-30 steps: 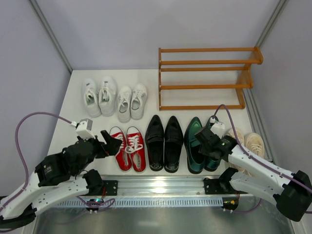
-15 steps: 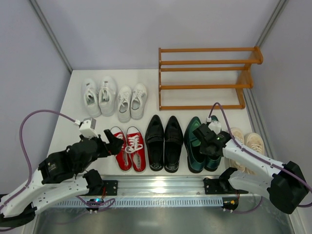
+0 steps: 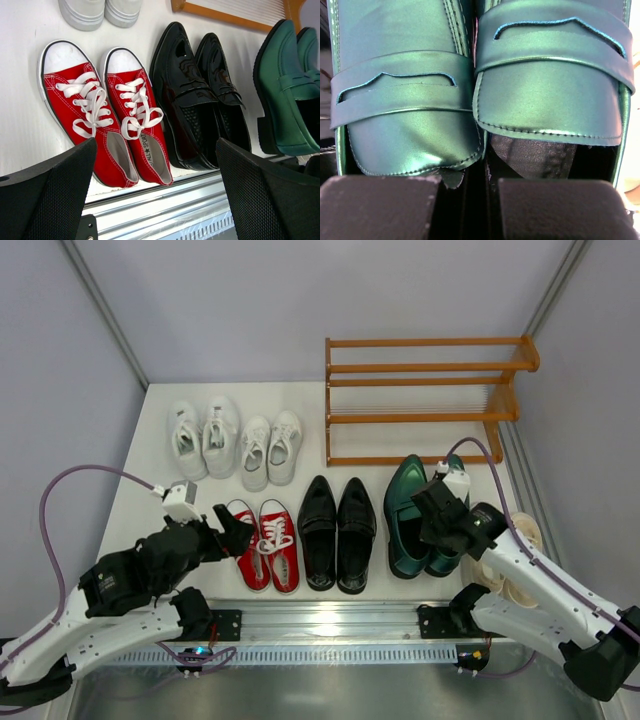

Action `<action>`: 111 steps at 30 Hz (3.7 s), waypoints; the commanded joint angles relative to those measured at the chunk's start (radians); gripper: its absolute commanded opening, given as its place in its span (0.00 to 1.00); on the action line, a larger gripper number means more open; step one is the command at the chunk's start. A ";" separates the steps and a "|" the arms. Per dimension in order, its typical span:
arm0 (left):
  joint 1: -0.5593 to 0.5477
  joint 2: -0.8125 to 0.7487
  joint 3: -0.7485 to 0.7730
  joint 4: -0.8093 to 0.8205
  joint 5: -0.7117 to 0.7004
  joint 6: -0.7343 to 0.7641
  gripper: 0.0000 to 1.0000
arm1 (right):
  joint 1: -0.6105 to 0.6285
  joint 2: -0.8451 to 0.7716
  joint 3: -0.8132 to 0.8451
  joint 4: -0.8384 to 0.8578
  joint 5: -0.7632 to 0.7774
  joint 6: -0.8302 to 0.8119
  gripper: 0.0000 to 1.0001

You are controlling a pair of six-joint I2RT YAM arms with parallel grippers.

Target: Place and organize the shoes onto the shoe shelf

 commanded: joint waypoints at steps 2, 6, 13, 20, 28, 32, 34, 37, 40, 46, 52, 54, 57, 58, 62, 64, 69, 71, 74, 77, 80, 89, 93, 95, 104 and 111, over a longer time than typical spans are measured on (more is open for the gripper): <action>-0.002 -0.005 -0.004 0.030 -0.027 0.008 1.00 | -0.003 0.014 0.122 0.069 0.136 -0.064 0.04; -0.002 -0.031 -0.002 0.017 -0.033 0.001 1.00 | -0.041 0.076 0.150 0.143 0.124 -0.127 0.04; -0.002 -0.065 0.006 -0.005 -0.039 -0.009 1.00 | -0.164 0.193 0.196 0.266 0.047 -0.259 0.04; -0.003 -0.082 0.001 -0.003 -0.050 -0.008 1.00 | -0.311 0.285 0.225 0.402 -0.089 -0.380 0.04; -0.003 -0.089 0.010 -0.017 -0.056 -0.002 1.00 | -0.359 0.348 0.233 0.597 -0.143 -0.515 0.04; -0.002 -0.108 -0.002 -0.006 -0.059 -0.003 1.00 | -0.359 0.356 0.205 0.744 -0.189 -0.555 0.04; -0.002 -0.111 -0.004 -0.005 -0.059 -0.003 1.00 | -0.358 0.366 0.195 0.796 -0.209 -0.547 0.04; -0.002 -0.108 -0.005 -0.003 -0.059 -0.003 1.00 | -0.359 0.426 0.220 0.841 -0.220 -0.526 0.04; -0.002 -0.109 -0.005 -0.006 -0.058 -0.005 1.00 | -0.359 0.509 0.276 0.853 -0.234 -0.510 0.04; -0.002 -0.134 -0.008 -0.019 -0.062 -0.015 0.99 | -0.356 0.618 0.326 0.946 -0.225 -0.497 0.04; -0.002 -0.162 -0.016 -0.026 -0.064 -0.026 1.00 | -0.345 0.701 0.366 1.036 -0.186 -0.501 0.04; -0.002 -0.165 -0.016 -0.028 -0.064 -0.026 1.00 | -0.341 0.736 0.405 1.037 -0.165 -0.503 0.04; -0.002 -0.165 -0.016 -0.028 -0.064 -0.031 1.00 | -0.332 0.780 0.454 1.036 -0.136 -0.506 0.04; -0.002 -0.163 -0.016 -0.028 -0.064 -0.029 1.00 | -0.324 0.790 0.469 1.025 -0.131 -0.506 0.04; -0.002 -0.158 -0.014 -0.026 -0.064 -0.031 1.00 | -0.301 0.830 0.529 1.010 -0.107 -0.492 0.04; -0.002 -0.155 -0.014 -0.023 -0.065 -0.029 1.00 | -0.292 0.851 0.546 1.005 -0.091 -0.474 0.04; -0.002 -0.152 -0.016 -0.017 -0.061 -0.028 1.00 | -0.258 0.906 0.609 0.968 -0.079 -0.438 0.04; -0.003 -0.154 -0.016 -0.017 -0.062 -0.028 1.00 | -0.252 0.939 0.645 0.950 -0.070 -0.431 0.04; -0.002 -0.161 -0.013 -0.017 -0.061 -0.029 1.00 | -0.246 0.968 0.681 0.939 -0.067 -0.421 0.04; -0.002 -0.177 -0.013 -0.023 -0.064 -0.031 1.00 | -0.246 1.002 0.716 0.921 -0.062 -0.417 0.04; -0.002 -0.195 -0.013 -0.034 -0.067 -0.035 1.00 | -0.247 1.022 0.728 0.901 -0.059 -0.408 0.04; -0.002 -0.214 -0.016 -0.045 -0.070 -0.046 1.00 | -0.247 0.976 0.672 0.852 -0.051 -0.349 0.47; -0.003 -0.211 -0.014 -0.042 -0.065 -0.048 1.00 | -0.246 0.942 0.638 0.865 -0.047 -0.346 0.56; -0.002 -0.204 -0.014 -0.042 -0.064 -0.049 1.00 | -0.246 0.924 0.630 0.858 -0.045 -0.349 0.58; -0.002 -0.197 -0.011 -0.039 -0.062 -0.054 1.00 | -0.220 0.792 0.546 0.738 0.010 -0.310 0.65; -0.002 -0.183 -0.011 -0.026 -0.061 -0.048 1.00 | -0.186 0.520 0.324 0.715 0.082 -0.279 0.72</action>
